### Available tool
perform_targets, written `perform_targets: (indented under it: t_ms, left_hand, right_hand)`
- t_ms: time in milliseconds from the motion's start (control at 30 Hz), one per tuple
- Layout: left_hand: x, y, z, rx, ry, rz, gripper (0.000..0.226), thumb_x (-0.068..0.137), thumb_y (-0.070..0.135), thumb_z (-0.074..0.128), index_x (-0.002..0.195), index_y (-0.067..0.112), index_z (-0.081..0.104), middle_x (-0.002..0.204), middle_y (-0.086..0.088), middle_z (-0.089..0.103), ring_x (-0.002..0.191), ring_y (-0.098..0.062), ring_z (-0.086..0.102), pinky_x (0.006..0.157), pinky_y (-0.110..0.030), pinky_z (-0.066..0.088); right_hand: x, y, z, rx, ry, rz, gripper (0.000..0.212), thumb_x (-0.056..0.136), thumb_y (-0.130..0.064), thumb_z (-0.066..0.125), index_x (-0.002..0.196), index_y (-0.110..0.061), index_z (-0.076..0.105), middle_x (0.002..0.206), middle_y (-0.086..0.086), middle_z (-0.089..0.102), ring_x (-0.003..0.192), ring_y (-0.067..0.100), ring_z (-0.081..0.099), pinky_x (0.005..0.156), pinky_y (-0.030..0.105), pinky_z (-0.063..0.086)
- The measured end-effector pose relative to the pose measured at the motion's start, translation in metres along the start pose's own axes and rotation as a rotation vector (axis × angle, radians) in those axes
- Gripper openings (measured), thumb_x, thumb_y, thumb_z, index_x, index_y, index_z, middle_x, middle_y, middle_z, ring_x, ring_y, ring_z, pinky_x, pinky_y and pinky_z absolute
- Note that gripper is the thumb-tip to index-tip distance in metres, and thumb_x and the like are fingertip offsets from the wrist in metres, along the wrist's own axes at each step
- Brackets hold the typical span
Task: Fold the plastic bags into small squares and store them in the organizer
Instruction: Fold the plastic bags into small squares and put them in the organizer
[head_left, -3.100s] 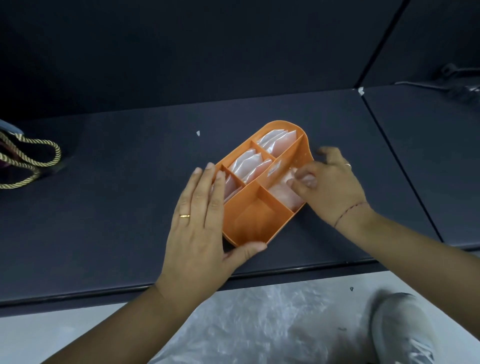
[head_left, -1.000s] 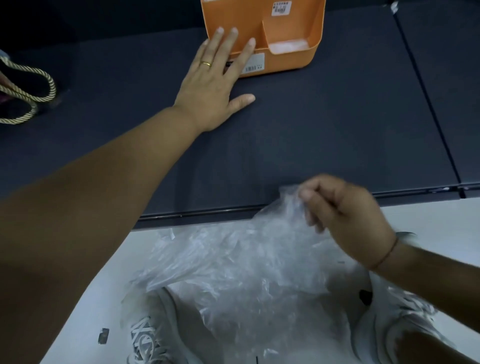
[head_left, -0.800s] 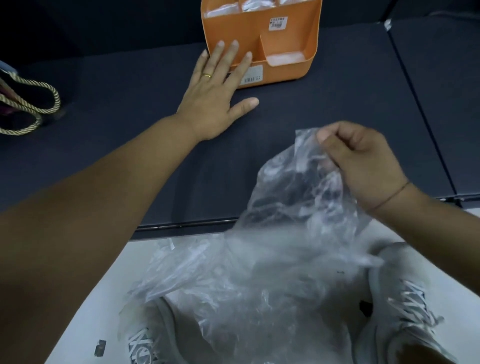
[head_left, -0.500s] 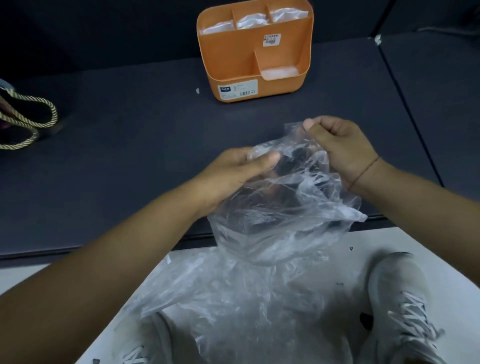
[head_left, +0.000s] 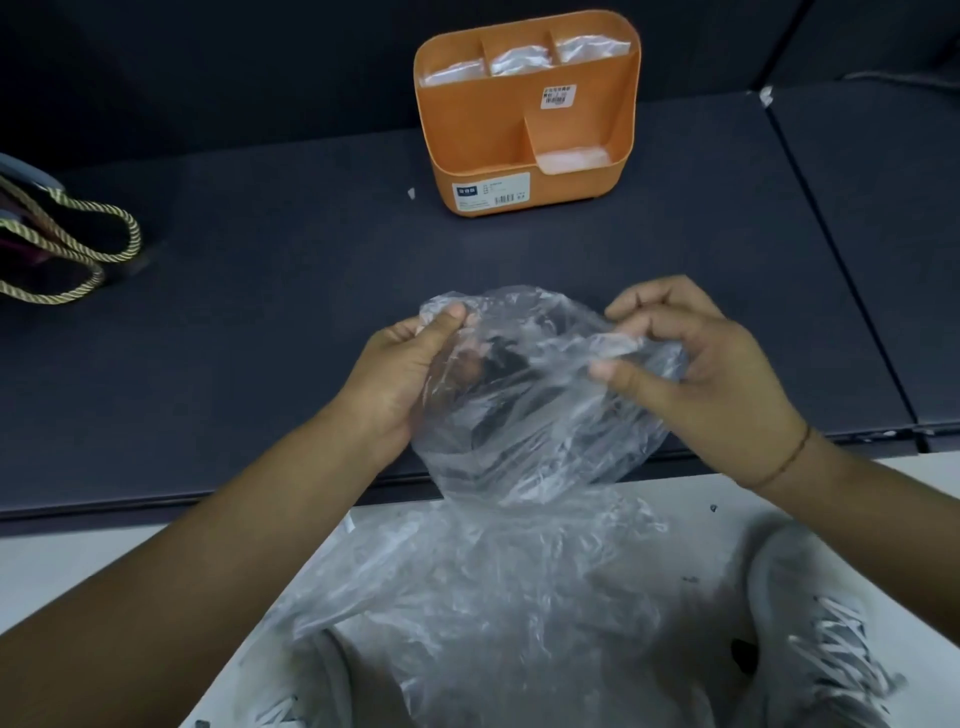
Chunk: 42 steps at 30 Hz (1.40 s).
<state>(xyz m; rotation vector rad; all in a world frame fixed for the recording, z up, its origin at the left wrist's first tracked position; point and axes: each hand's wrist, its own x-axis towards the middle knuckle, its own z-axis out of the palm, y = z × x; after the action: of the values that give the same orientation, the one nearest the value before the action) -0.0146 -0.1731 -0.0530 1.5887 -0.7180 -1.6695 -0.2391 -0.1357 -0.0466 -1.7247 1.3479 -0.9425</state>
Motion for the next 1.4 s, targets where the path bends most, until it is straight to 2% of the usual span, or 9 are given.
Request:
perform_targets:
  t_ms: [133, 300, 433, 567, 700, 867, 1067, 1200, 1400]
  left_hand:
    - [0.000, 0.003, -0.006, -0.068, 0.066, 0.003, 0.025, 0.089, 0.032, 0.068, 0.094, 0.008, 0.074, 0.089, -0.013, 0.073, 0.079, -0.024, 0.069, 0.070, -0.028, 0.056]
    - [0.002, 0.013, -0.018, -0.018, 0.204, 0.000, 0.027, 0.090, 0.038, 0.066, 0.091, 0.012, 0.071, 0.080, -0.006, 0.075, 0.071, -0.019, 0.073, 0.053, -0.022, 0.054]
    - [0.011, 0.016, -0.025, 0.387, 0.435, 0.298, 0.043, 0.093, 0.047, 0.060, 0.114, 0.009, 0.063, 0.096, 0.008, 0.062, 0.092, -0.010, 0.063, 0.065, -0.003, 0.042]
    - [-0.007, 0.036, -0.006, 0.625, -0.069, 0.521, 0.054, 0.087, 0.062, 0.058, 0.132, 0.033, 0.054, 0.134, 0.015, 0.054, 0.122, 0.002, 0.051, 0.097, -0.013, 0.040]
    - [-0.017, 0.042, 0.030, 0.521, -0.400, 0.377, 0.026, 0.086, 0.031, 0.071, 0.109, 0.019, 0.068, 0.106, 0.004, 0.074, 0.099, -0.007, 0.068, 0.090, -0.025, 0.054]
    - [-0.006, 0.036, 0.023, 0.172, -0.095, 0.328, 0.015, 0.095, 0.022, 0.063, 0.082, 0.015, 0.065, 0.073, 0.000, 0.069, 0.067, -0.011, 0.066, 0.066, -0.026, 0.055]
    - [0.003, 0.023, 0.007, 0.103, 0.170, 0.352, 0.022, 0.099, 0.023, 0.057, 0.079, 0.018, 0.059, 0.077, -0.011, 0.058, 0.076, -0.025, 0.053, 0.075, -0.034, 0.051]
    - [0.002, 0.022, 0.005, 0.056, 0.233, 0.346, 0.022, 0.100, 0.025, 0.056, 0.079, 0.017, 0.058, 0.073, -0.007, 0.056, 0.077, -0.026, 0.051, 0.078, -0.040, 0.050]
    - [-0.002, 0.020, 0.012, 0.015, 0.270, 0.389, 0.023, 0.101, 0.026, 0.053, 0.080, 0.017, 0.056, 0.077, -0.006, 0.056, 0.078, -0.021, 0.053, 0.078, -0.036, 0.052]
  right_hand:
    - [0.021, 0.002, -0.007, 0.330, 0.122, 0.183, 0.014, 0.086, -0.022, 0.068, 0.078, -0.015, 0.059, 0.078, -0.004, 0.064, 0.072, 0.006, 0.057, 0.070, 0.019, 0.048]
    - [0.027, 0.006, -0.013, 0.339, 0.278, 0.266, 0.018, 0.094, -0.017, 0.060, 0.076, -0.016, 0.058, 0.058, -0.010, 0.059, 0.055, 0.002, 0.051, 0.059, 0.017, 0.046]
    - [0.026, 0.000, -0.010, 0.327, 0.247, 0.269, 0.021, 0.089, -0.032, 0.067, 0.075, -0.018, 0.061, 0.063, 0.022, 0.051, 0.059, 0.022, 0.045, 0.059, 0.033, 0.044]
    - [0.034, -0.014, -0.003, 0.217, 0.117, 0.208, 0.027, 0.094, -0.025, 0.060, 0.073, -0.008, 0.061, 0.051, -0.003, 0.045, 0.047, 0.006, 0.038, 0.048, 0.017, 0.037]
    - [0.043, -0.020, 0.004, 0.311, 0.015, 0.206, 0.048, 0.093, -0.036, 0.056, 0.082, 0.011, 0.056, 0.061, 0.011, 0.049, 0.055, 0.018, 0.042, 0.053, 0.025, 0.039]
    - [0.044, 0.000, -0.004, 0.323, -0.007, 0.355, 0.046, 0.081, -0.049, 0.060, 0.078, -0.003, 0.061, 0.070, 0.005, 0.058, 0.063, 0.011, 0.055, 0.063, 0.022, 0.047]
    - [0.043, 0.034, -0.023, 0.023, 0.146, 0.525, 0.030, 0.094, -0.035, 0.058, 0.080, -0.010, 0.067, 0.080, 0.003, 0.066, 0.075, 0.012, 0.060, 0.063, 0.010, 0.044]
    - [0.035, 0.012, -0.026, -0.155, 0.312, 0.259, 0.014, 0.087, -0.046, 0.061, 0.086, -0.033, 0.058, 0.102, -0.002, 0.055, 0.083, -0.001, 0.053, 0.074, 0.001, 0.038]
    - [0.020, -0.021, 0.027, -0.342, 0.154, 0.059, 0.064, 0.068, -0.056, 0.070, 0.119, -0.024, 0.051, 0.117, -0.009, 0.037, 0.115, 0.013, 0.043, 0.098, 0.030, 0.029]
